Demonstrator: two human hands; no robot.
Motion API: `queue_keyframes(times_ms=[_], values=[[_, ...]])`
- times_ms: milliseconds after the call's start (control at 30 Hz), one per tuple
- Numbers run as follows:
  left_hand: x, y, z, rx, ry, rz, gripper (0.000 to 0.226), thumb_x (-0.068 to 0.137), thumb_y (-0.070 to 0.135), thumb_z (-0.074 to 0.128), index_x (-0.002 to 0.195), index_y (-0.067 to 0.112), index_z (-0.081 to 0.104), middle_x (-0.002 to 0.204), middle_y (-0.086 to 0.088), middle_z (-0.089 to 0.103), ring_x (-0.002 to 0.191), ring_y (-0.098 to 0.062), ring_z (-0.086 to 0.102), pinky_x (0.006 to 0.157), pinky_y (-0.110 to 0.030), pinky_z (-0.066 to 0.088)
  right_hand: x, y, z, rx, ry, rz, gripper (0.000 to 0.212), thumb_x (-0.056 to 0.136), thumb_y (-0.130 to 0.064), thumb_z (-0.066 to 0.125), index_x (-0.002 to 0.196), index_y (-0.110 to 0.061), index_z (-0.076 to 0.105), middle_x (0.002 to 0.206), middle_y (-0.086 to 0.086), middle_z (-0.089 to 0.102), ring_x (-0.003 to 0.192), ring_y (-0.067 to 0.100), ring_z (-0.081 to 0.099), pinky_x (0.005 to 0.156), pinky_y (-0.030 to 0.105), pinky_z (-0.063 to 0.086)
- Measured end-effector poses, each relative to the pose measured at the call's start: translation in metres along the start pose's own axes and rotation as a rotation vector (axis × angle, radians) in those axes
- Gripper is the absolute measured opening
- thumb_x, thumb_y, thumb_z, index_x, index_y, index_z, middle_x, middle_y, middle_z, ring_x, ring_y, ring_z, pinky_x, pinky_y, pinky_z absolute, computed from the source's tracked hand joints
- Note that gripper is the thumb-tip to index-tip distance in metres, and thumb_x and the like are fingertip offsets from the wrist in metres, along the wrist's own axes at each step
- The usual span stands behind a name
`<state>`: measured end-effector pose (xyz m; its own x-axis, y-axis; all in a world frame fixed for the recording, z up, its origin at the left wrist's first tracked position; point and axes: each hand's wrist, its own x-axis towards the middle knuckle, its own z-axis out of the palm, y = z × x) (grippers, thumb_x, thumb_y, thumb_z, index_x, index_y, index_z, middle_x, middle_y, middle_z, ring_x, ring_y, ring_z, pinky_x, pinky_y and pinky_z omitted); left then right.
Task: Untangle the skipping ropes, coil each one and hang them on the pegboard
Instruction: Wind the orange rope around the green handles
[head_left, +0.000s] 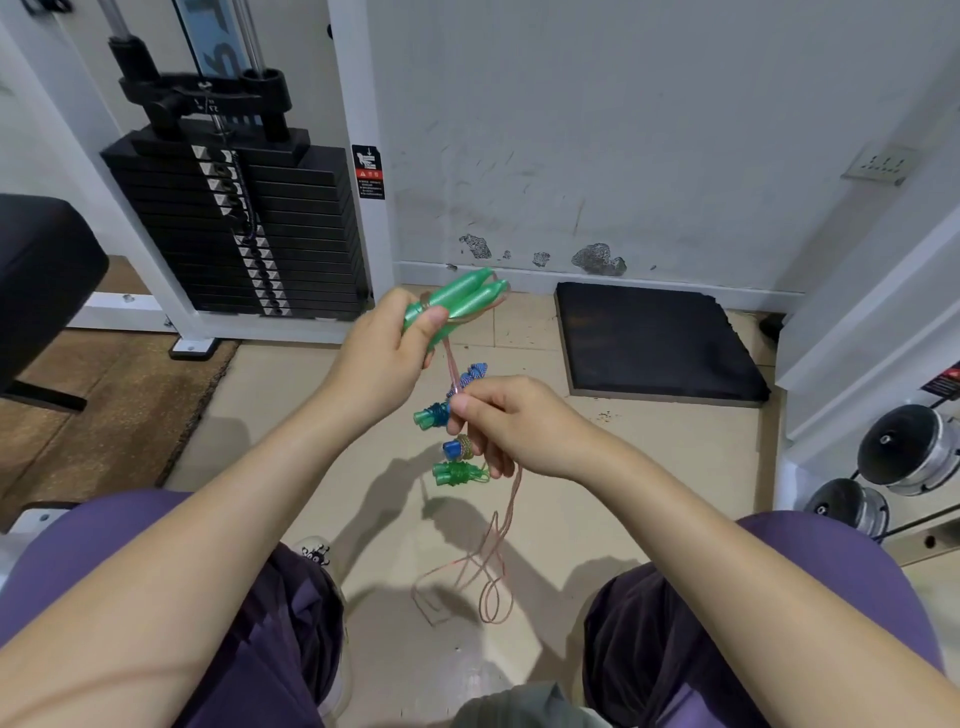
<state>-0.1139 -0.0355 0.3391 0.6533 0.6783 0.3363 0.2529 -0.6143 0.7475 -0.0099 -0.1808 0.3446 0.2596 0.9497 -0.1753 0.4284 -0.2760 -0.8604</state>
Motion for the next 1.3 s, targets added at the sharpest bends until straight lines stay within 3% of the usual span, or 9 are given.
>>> queue_keyframes(times_ms=[100,267,367,567,767,967,1100,1200,1300], values=[[0.006,-0.005,-0.005,0.128,-0.088,-0.091,0.027,0.103,0.032,0.049,0.090,0.009,0.052,0.065,0.001,0.060,0.066,-0.023,0.055,0.062,-0.034,0.035,-0.002,-0.003,-0.009,-0.260,0.115,-0.157,0.029,0.097,-0.029,0.058,0.078,-0.008,0.066,0.059,-0.004,0.047,0.053,0.007,0.041,0.055,0.027,0.034],[-0.007,0.003,0.001,-0.006,-0.627,-0.168,0.021,0.104,0.032,0.047,0.096,0.012,0.052,0.069,-0.002,0.057,0.052,-0.014,0.046,0.051,-0.026,0.038,-0.004,-0.003,-0.039,-0.237,0.327,-0.275,0.010,0.090,-0.018,0.068,0.082,-0.013,0.073,0.075,0.000,0.059,0.068,0.005,0.049,0.063,0.019,0.036],[-0.016,0.014,0.005,-0.117,-0.770,-0.137,0.022,0.104,0.030,0.046,0.096,0.010,0.050,0.071,-0.002,0.055,0.052,-0.013,0.043,0.049,-0.021,0.036,-0.002,0.004,-0.043,-0.192,0.340,-0.248,0.011,0.090,-0.017,0.068,0.081,-0.011,0.071,0.081,0.006,0.060,0.073,0.009,0.051,0.067,0.019,0.038],[-0.019,0.022,0.006,-0.127,-0.738,-0.036,0.020,0.104,0.030,0.047,0.103,0.010,0.051,0.090,-0.017,0.065,0.067,-0.017,0.053,0.060,-0.029,0.041,0.003,0.012,-0.035,-0.111,0.333,-0.172,0.031,0.098,-0.023,0.057,0.067,-0.028,0.055,0.060,-0.009,0.050,0.057,0.001,0.043,0.055,0.018,0.033],[-0.022,0.027,0.008,-0.312,-0.767,-0.100,0.016,0.106,0.027,0.042,0.102,0.012,0.048,0.079,-0.009,0.062,0.055,-0.023,0.055,0.047,-0.026,0.039,0.004,0.014,-0.031,-0.172,0.466,-0.194,0.027,0.095,-0.028,0.060,0.070,-0.020,0.060,0.060,-0.003,0.053,0.059,0.009,0.045,0.058,0.033,0.039],[-0.024,0.031,0.011,-0.326,-0.680,-0.138,0.021,0.104,0.036,0.042,0.097,0.017,0.046,0.058,0.019,0.056,0.045,0.003,0.047,0.044,-0.011,0.033,0.003,0.010,-0.030,-0.152,0.551,-0.212,0.023,0.094,-0.025,0.062,0.075,-0.012,0.065,0.067,0.004,0.062,0.062,0.007,0.049,0.058,0.020,0.037],[-0.026,0.031,0.013,-0.333,-0.621,-0.114,0.023,0.105,0.029,0.044,0.101,0.007,0.048,0.063,0.014,0.056,0.044,0.006,0.050,0.044,-0.007,0.033,0.005,0.010,-0.032,-0.017,0.468,-0.163,0.011,0.093,-0.023,0.064,0.085,-0.015,0.063,0.067,0.019,0.058,0.058,0.019,0.047,0.056,0.028,0.039],[-0.025,0.029,0.012,-0.328,-0.631,-0.073,0.018,0.105,0.026,0.044,0.093,0.012,0.045,0.058,0.020,0.059,0.043,0.006,0.050,0.044,-0.006,0.033,0.007,0.011,-0.037,0.122,0.415,-0.156,0.017,0.091,-0.019,0.066,0.084,-0.015,0.052,0.066,0.005,0.049,0.060,0.013,0.044,0.056,0.026,0.038],[-0.024,0.026,0.011,-0.355,-0.636,-0.045,0.018,0.105,0.024,0.043,0.093,0.011,0.044,0.056,0.021,0.058,0.043,0.004,0.048,0.044,-0.008,0.032,0.009,0.014,-0.042,0.136,0.333,-0.103,0.021,0.093,-0.024,0.066,0.080,-0.009,0.058,0.069,0.001,0.054,0.062,0.012,0.050,0.057,0.025,0.039]])
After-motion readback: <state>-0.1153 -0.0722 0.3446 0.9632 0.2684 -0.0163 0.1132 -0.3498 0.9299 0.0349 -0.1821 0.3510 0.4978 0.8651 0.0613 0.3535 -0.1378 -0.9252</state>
